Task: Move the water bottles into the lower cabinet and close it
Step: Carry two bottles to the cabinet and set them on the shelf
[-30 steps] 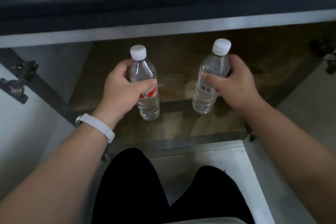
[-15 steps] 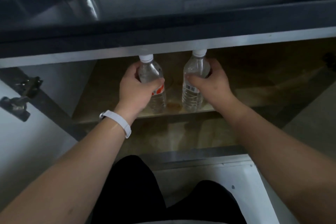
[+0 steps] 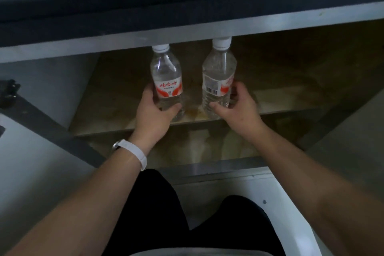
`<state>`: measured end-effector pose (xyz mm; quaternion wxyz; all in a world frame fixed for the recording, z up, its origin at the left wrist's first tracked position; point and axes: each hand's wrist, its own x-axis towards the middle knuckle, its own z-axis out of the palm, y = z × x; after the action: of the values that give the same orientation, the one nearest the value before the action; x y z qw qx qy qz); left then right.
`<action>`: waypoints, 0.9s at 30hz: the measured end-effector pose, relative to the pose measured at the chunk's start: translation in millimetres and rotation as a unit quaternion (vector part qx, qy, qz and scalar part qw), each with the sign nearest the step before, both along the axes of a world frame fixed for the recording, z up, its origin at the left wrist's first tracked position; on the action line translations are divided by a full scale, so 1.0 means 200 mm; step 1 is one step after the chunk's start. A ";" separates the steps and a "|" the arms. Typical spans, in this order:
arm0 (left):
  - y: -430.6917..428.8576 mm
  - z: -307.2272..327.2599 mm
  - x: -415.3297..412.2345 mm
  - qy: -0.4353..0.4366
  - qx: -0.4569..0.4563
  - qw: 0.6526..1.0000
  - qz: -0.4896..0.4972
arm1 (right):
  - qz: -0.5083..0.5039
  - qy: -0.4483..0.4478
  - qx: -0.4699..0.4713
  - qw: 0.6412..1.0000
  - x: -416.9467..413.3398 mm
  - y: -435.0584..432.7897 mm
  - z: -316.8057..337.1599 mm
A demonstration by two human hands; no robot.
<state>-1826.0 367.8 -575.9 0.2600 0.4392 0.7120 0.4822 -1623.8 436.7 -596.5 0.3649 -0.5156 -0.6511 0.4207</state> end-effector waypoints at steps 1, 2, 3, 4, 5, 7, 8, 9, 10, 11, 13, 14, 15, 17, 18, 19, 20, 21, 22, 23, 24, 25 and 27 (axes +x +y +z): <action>0.00 -0.03 0.00 0.005 0.000 1.000 0.003 | 0.001 -0.008 0.008 1.000 0.00 0.01 -0.01; 0.01 -0.05 0.00 0.010 0.003 1.000 0.006 | 0.002 -0.017 0.018 1.000 0.00 0.03 -0.02; 0.02 -0.06 0.00 0.017 0.006 1.000 0.006 | 0.004 -0.025 0.026 0.999 0.00 0.04 -0.02; 0.04 -0.07 0.00 0.028 0.009 1.000 0.006 | 0.007 -0.032 0.030 0.999 -0.01 0.06 -0.03; 0.06 -0.09 -0.01 0.040 0.013 0.999 0.008 | 0.008 -0.034 0.030 0.999 -0.02 0.09 -0.03; 0.10 -0.10 -0.03 0.058 0.016 0.998 0.008 | 0.010 -0.033 0.026 0.999 -0.04 0.14 -0.03; 0.12 -0.11 -0.04 0.064 0.015 0.998 0.004 | 0.011 -0.032 0.024 0.999 -0.05 0.17 -0.03; 0.15 -0.11 -0.05 0.073 0.014 0.997 -0.002 | 0.013 -0.029 0.021 0.999 -0.07 0.20 -0.03; 0.17 -0.12 -0.07 0.083 0.013 0.996 -0.009 | 0.013 -0.021 0.016 1.000 -0.08 0.23 -0.03; 0.20 -0.12 -0.08 0.096 0.010 0.995 -0.012 | 0.013 -0.010 0.010 1.000 -0.10 0.26 -0.03; 0.26 -0.13 -0.11 0.128 0.004 0.992 -0.014 | 0.010 0.002 0.002 1.000 -0.13 0.31 -0.02; 0.30 -0.14 -0.12 0.146 0.000 0.989 -0.016 | 0.009 0.003 0.004 1.000 -0.14 0.33 -0.02; 0.33 -0.15 -0.13 0.162 -0.001 0.987 -0.018 | 0.005 0.006 0.007 1.000 -0.15 0.35 -0.01; 0.39 -0.16 -0.15 0.180 0.004 0.983 -0.016 | 0.001 0.009 0.015 1.000 -0.18 0.40 -0.02; 0.41 -0.17 -0.16 0.183 0.006 0.983 -0.012 | 0.003 0.006 0.021 1.000 -0.18 0.42 -0.02; 0.43 -0.17 -0.17 0.182 0.007 0.983 -0.010 | 0.009 0.001 0.025 1.000 -0.19 0.44 -0.02; 0.45 -0.17 -0.17 0.179 0.010 0.984 -0.010 | 0.017 -0.001 0.029 0.999 -0.19 0.45 -0.01; 0.46 -0.17 -0.17 0.175 0.014 0.984 -0.011 | 0.024 -0.005 0.033 0.999 -0.19 0.46 -0.01; 0.47 -0.17 -0.17 0.171 0.015 0.985 -0.011 | 0.028 -0.010 0.037 0.999 -0.19 0.47 0.00; 0.47 -0.17 -0.17 0.165 0.012 0.986 -0.010 | 0.030 -0.014 0.040 0.999 -0.19 0.48 0.00; 0.47 -0.16 -0.16 0.157 0.009 0.988 -0.008 | 0.031 -0.015 0.039 0.999 -0.19 0.48 0.00; 0.47 -0.15 -0.16 0.149 0.006 0.989 -0.007 | 0.033 -0.011 0.037 0.999 -0.19 0.48 0.00; 0.47 -0.13 -0.15 0.139 -0.010 0.990 -0.010 | 0.036 -0.005 0.034 0.999 -0.19 0.47 0.01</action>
<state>-1855.5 461.4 -601.4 0.1681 0.5067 0.7411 0.4071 -1661.0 531.4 -595.0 0.3633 -0.4812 -0.6849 0.4090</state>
